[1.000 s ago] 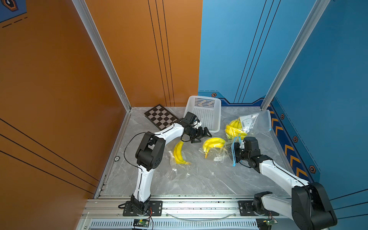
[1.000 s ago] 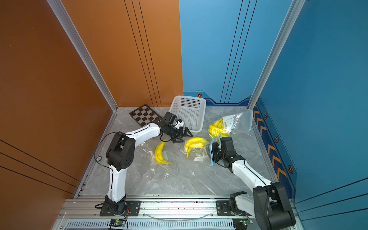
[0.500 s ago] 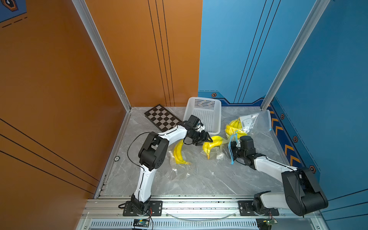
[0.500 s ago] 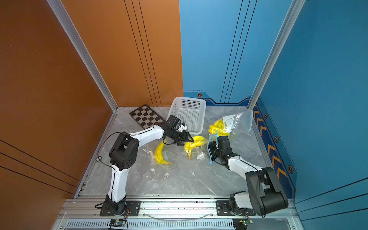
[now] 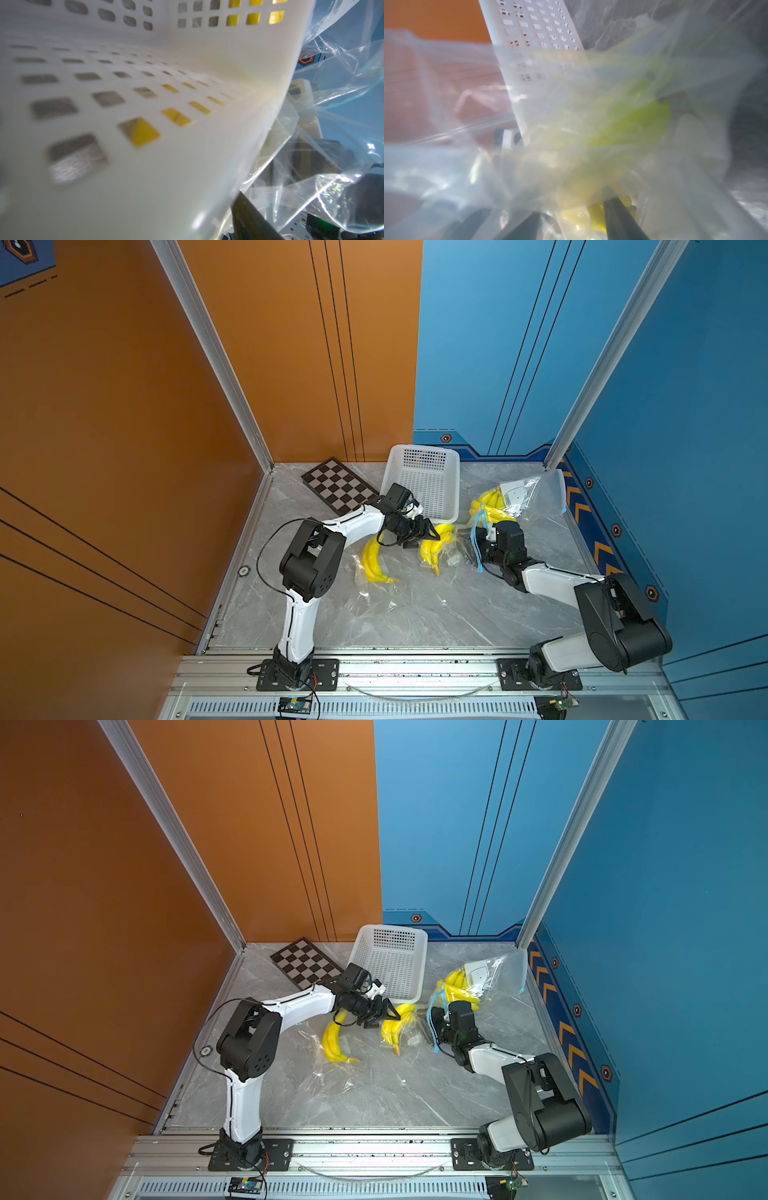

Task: Open the zip-top bag and take out the banana
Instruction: Pick up the banana from the zipper food storage bag.

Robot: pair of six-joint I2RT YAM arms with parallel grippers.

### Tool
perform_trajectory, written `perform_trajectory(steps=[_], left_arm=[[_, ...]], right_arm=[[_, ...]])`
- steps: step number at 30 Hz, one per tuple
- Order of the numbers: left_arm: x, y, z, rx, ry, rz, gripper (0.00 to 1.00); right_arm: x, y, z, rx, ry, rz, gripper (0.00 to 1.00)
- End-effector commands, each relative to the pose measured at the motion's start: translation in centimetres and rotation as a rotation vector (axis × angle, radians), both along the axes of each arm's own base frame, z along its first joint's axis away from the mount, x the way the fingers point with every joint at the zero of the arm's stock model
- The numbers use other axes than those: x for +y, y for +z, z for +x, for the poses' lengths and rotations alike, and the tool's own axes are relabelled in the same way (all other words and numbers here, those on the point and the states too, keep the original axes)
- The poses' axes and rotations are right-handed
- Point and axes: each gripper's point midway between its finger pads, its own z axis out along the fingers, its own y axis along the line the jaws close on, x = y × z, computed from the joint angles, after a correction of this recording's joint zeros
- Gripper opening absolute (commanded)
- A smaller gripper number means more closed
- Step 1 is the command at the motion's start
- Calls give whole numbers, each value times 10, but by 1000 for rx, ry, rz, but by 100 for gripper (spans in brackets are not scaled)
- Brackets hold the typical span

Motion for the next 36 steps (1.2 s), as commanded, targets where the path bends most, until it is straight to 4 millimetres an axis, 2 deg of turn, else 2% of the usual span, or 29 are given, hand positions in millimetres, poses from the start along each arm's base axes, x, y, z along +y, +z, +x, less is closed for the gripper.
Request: perform_trajectory(steps=[1,4,8,13,15,22,29,36], left_arm=[[5,18,-7,21,20,-63,75],[7,16,-17,39,14,-84,77],[16,7,-34,53,17,-77,74],[26,4,-30,46,102,-139,68],[29,6,-27,40,123,-157,63],[33,14,-16,14,153,-177,57],[38,15,-8,15,185,-203,43],[37,7,-10,37,179,-199,20]], right_arm=[[9,13,1,-40,34,40,51],[5,10,-3,-30,27,29,51],[3,9,-4,-23,28,28,50],[2,8,-6,-17,37,21,47],[0,5,-8,-6,39,17,46],[-8,0,-11,11,48,9,45],[-12,-7,-14,27,53,6,41],[-11,-8,-13,26,60,7,41]])
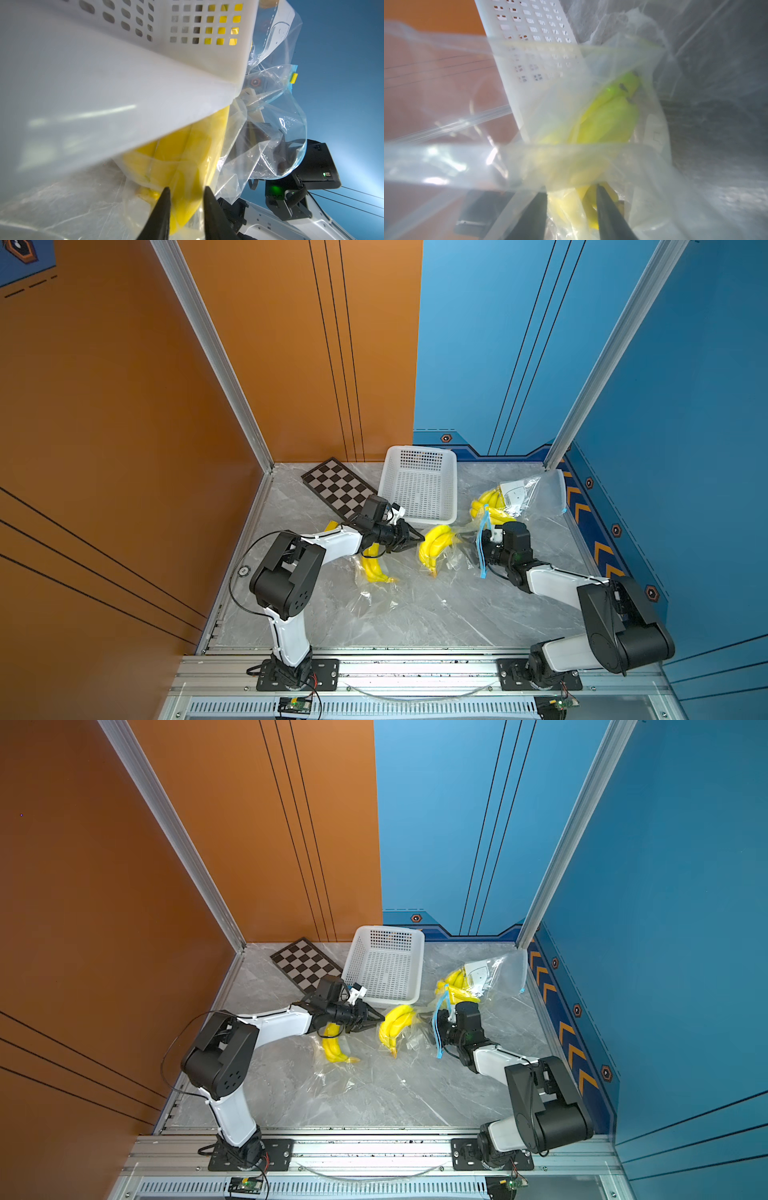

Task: Open the zip-top bag and take out the banana
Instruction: Pick up the banana from the zipper food storage bag.

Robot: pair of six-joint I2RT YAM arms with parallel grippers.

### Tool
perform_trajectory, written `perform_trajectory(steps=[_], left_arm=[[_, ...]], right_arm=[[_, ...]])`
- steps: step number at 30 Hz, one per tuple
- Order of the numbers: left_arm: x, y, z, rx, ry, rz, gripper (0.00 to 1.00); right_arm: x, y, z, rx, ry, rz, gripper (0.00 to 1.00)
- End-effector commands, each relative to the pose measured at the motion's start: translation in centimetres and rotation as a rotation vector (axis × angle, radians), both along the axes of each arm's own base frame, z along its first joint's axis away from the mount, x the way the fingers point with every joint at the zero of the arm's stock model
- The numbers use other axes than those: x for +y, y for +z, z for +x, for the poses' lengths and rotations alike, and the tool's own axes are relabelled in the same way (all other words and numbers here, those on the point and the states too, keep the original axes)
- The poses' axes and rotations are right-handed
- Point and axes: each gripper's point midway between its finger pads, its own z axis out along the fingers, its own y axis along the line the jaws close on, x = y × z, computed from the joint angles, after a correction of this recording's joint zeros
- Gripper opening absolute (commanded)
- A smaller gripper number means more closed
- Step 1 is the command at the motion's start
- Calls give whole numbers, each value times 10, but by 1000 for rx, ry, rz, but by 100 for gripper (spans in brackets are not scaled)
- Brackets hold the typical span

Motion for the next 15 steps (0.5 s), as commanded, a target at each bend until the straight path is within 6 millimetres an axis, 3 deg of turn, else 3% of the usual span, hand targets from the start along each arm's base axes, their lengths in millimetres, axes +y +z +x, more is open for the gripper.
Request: perform_trajectory(steps=[1,4,6,11,15], left_arm=[[2,-11,-7,52,-13,-2,17],[1,-8,-5,50,-16,-11,13],[-1,-6,-4,62,-22,-21,0],[-4,12,-1,8,-34,-39,0],[0,56,7,-84,-2,-46,0]], right_arm=[[0,-4,-5,6,23,-10,42],[1,-3,-5,-1,29,-7,45],[1,-3,-6,-2,36,-5,47],[2,-1,-7,-11,52,0,52],[3,6,-6,-43,70,24,54]])
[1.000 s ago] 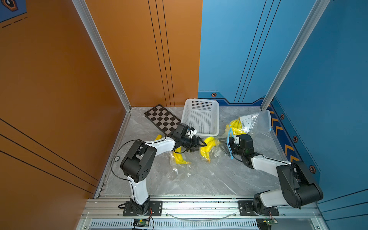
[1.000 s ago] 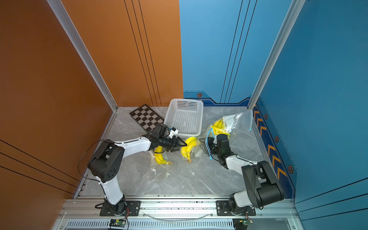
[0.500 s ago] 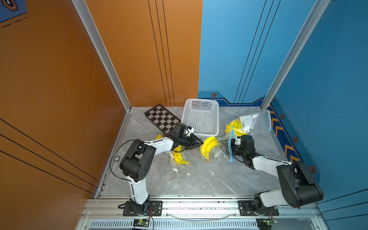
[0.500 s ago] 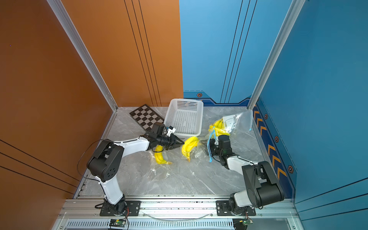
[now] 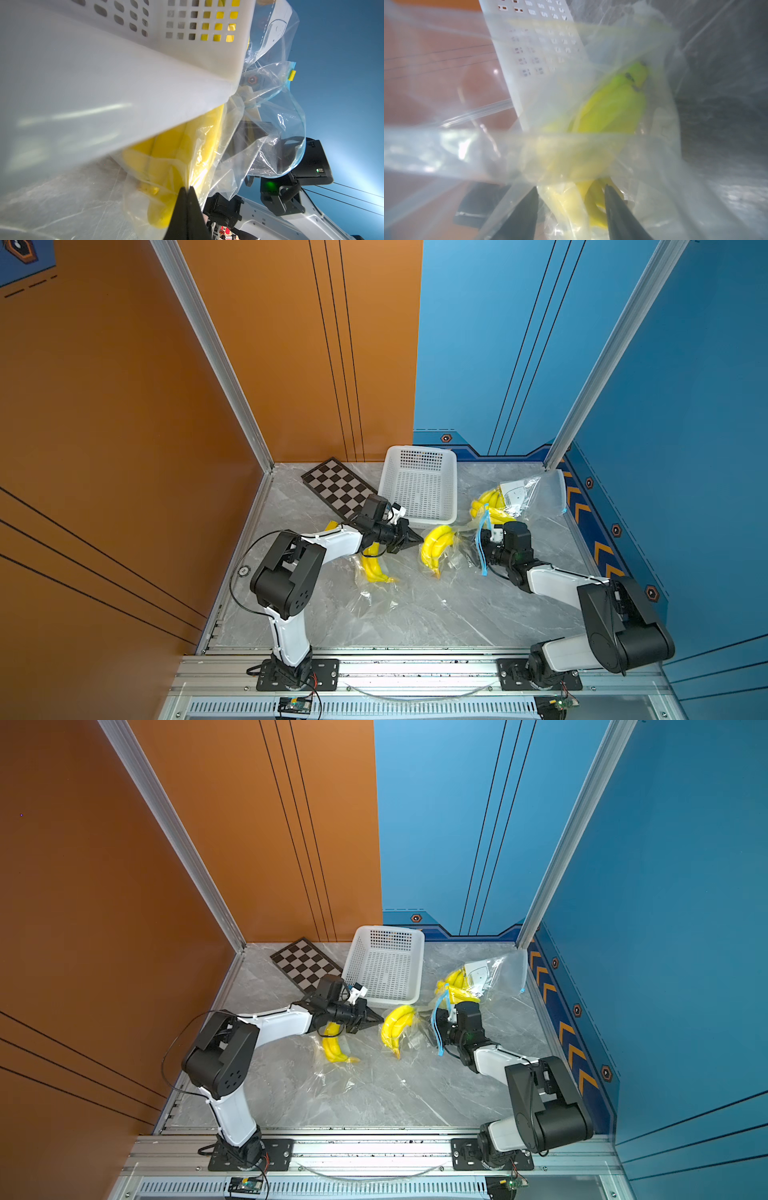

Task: Open the zip-top bag and take out the banana
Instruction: Pick up the banana from the zipper food storage bag.

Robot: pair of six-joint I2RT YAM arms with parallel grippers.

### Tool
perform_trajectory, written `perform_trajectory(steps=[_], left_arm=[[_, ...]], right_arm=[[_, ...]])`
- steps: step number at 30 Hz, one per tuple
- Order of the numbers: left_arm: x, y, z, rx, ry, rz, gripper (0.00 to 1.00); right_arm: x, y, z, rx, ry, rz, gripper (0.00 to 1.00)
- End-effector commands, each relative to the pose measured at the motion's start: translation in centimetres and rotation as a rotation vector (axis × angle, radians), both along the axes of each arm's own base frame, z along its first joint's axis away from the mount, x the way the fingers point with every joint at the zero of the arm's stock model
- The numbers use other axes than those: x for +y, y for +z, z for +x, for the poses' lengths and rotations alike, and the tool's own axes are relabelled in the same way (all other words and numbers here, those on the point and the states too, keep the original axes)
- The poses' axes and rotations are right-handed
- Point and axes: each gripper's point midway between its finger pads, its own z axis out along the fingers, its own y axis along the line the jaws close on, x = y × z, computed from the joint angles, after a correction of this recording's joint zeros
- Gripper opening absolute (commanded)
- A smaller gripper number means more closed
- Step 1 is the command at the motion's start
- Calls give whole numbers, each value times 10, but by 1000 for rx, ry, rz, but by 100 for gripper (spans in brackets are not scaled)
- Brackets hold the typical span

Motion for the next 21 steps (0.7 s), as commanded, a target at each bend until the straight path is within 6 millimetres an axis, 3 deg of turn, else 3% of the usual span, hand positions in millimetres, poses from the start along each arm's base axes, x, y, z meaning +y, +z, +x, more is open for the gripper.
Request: perform_trajectory(steps=[1,10,11,13,16,18,21], left_arm=[[2,66,10,-131,8,-33,0],[0,207,7,-320,1,-127,0],[-2,214,4,-314,-6,-125,0],[-7,222,-1,-308,-27,-135,0],[-7,217,-4,-291,-22,-125,0],[-5,203,-6,-268,-22,-107,0],[-1,168,-11,-232,-25,-67,0]], right_arm=[[3,7,-4,-46,45,22,55],[3,53,16,-248,12,236,60],[4,59,19,-265,5,269,60],[8,67,26,-298,-9,342,61],[20,67,29,-296,19,372,61],[26,77,25,-347,43,355,61],[31,73,15,-329,87,282,62]])
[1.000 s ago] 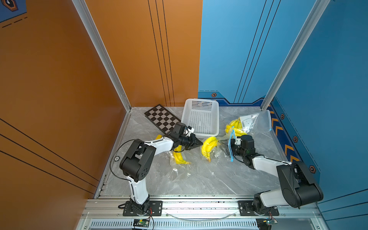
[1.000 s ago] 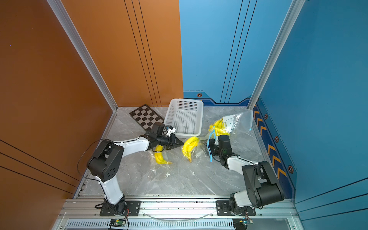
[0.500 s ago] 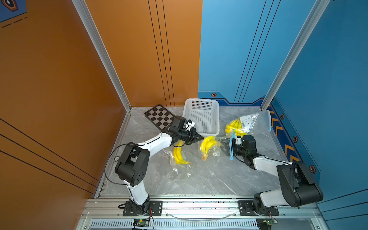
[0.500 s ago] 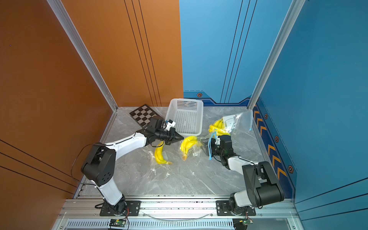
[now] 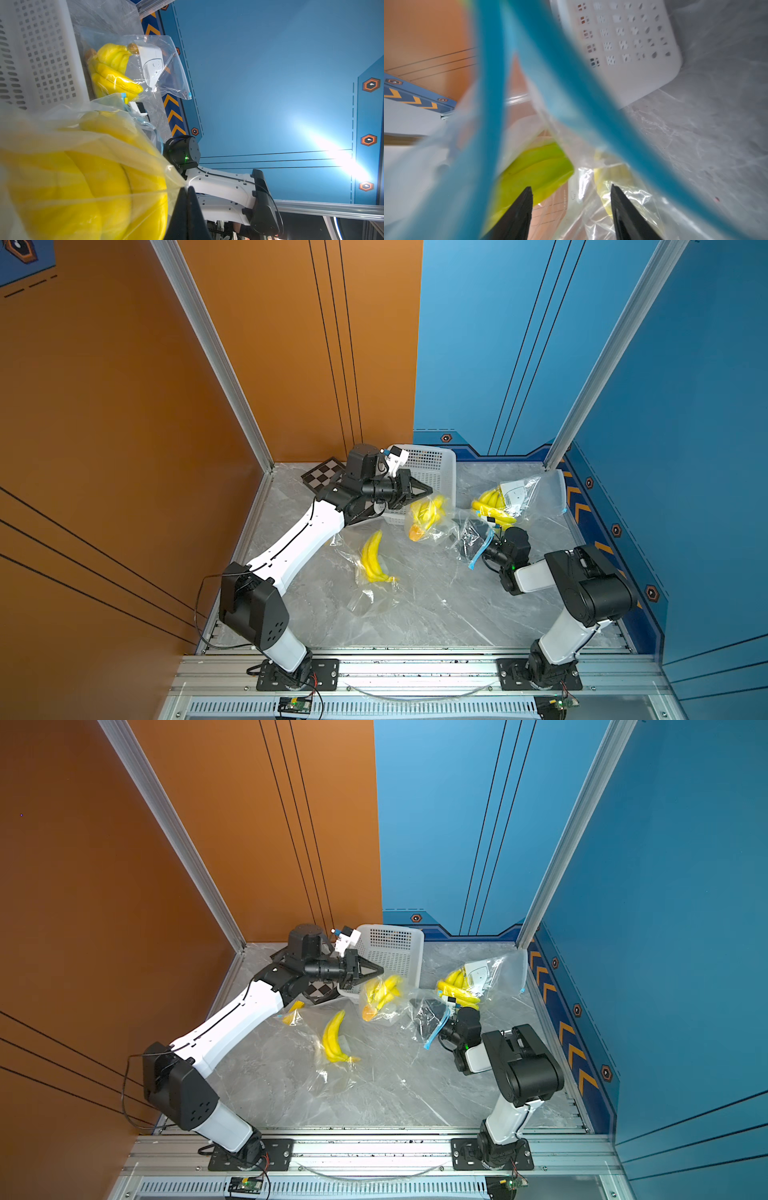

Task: Open the zip-top bag and take out the banana
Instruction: Pick up the banana from the zipper food storage bag.

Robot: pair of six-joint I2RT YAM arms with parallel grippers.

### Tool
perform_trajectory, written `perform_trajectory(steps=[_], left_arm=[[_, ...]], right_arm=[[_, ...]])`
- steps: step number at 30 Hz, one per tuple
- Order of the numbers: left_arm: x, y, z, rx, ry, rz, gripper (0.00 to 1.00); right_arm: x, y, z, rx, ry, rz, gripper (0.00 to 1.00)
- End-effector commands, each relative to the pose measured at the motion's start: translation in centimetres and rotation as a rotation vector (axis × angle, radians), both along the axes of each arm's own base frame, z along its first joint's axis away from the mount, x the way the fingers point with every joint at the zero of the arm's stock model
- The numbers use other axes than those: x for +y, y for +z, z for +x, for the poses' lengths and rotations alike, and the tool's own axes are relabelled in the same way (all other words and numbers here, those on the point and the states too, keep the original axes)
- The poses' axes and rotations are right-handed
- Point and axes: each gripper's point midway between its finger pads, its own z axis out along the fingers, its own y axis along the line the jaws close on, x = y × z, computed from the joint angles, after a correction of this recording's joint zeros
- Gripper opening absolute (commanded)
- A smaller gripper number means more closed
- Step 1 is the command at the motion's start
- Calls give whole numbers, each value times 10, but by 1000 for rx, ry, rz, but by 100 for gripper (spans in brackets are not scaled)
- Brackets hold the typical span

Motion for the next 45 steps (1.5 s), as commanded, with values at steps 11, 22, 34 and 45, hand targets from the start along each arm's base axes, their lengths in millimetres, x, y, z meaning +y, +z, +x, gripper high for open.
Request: perform_trajectory(steps=[11,22,34,45], left_arm=[[8,-143,-22,190,36,103,0],[38,-276,-70,444,65,401,0],[36,-280,-79,454,-8,438,0],[34,-269,-76,417,-29,423,0]], right_arm=[[-5,10,-53,1,214,-501,69],[-31,-69,-80,333,211,-637,62],[-13,-64,-62,336,140,-655,60],[-13,-36,-56,325,87,-638,61]])
